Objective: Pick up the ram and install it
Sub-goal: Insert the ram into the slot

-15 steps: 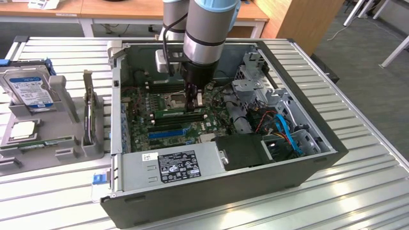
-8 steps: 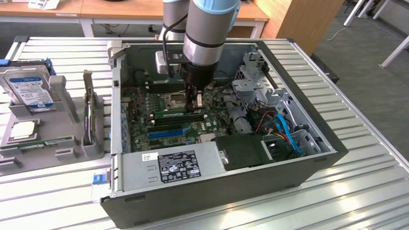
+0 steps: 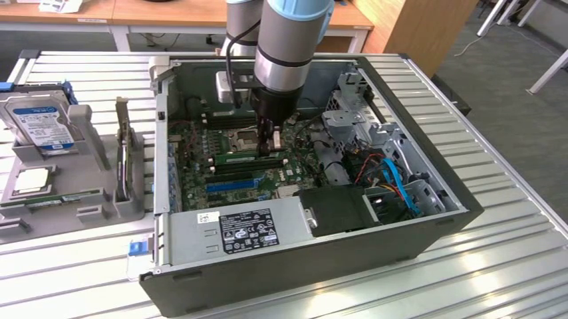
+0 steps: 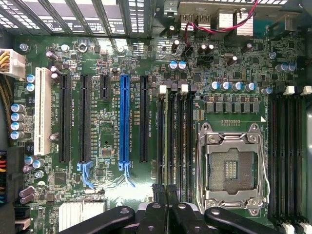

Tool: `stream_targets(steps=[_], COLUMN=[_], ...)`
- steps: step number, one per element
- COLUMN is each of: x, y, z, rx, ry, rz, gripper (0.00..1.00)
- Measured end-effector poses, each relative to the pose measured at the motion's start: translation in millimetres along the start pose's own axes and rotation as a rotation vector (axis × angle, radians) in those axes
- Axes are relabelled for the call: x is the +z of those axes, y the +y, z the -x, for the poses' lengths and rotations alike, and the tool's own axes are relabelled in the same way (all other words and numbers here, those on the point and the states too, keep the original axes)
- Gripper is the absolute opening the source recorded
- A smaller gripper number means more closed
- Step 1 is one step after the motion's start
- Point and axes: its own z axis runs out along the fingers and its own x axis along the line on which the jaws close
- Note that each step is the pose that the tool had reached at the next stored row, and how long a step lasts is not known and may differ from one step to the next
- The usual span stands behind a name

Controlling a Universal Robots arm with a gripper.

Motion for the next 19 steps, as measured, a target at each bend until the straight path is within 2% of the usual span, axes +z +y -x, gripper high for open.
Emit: stream_targets(steps=[19], x=[3.6], y=[-0.1], z=[-0.7], rx=[-0.001], ry=[-0.0002], rz=[0.0], gripper=[0.11])
